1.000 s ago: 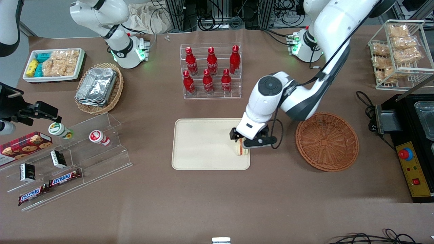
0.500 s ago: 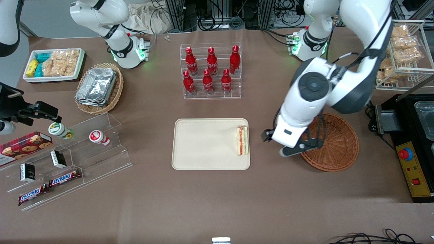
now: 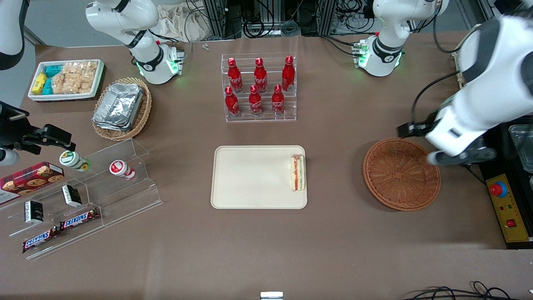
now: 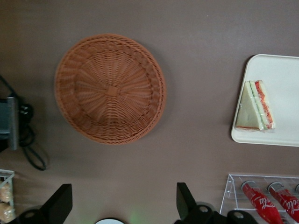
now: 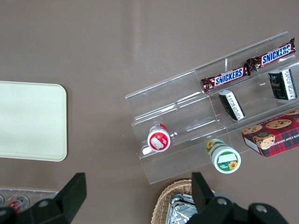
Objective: Place sandwich from basket to tray
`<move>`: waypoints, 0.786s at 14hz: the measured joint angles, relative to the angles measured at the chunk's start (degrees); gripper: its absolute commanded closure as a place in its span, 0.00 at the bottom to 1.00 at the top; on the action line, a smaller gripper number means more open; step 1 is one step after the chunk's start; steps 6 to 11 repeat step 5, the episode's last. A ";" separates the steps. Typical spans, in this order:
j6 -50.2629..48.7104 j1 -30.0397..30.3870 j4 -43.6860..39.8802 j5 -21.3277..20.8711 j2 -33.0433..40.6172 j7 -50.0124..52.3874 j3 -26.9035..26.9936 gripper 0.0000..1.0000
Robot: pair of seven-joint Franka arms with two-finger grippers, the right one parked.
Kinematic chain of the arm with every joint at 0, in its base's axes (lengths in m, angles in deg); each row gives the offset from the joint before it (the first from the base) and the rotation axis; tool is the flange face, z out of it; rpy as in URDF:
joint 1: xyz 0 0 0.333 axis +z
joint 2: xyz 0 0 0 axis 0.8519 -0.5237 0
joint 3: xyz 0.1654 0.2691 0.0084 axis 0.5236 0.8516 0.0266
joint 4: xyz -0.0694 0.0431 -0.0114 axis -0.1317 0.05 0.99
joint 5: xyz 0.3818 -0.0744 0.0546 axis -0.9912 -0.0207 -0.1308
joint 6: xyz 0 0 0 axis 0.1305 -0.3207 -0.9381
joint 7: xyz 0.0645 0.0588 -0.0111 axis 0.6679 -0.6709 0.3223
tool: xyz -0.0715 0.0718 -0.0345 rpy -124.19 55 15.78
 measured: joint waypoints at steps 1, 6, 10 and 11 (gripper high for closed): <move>-0.11 -0.23 1.35 0.02 2.05 -0.78 0.87 0.00; -0.45 -0.86 6.74 0.03 8.26 -1.82 1.75 0.00; -0.45 -0.86 6.74 0.03 8.26 -1.82 1.75 0.00; -0.45 -0.86 6.74 0.03 8.26 -1.82 1.75 0.00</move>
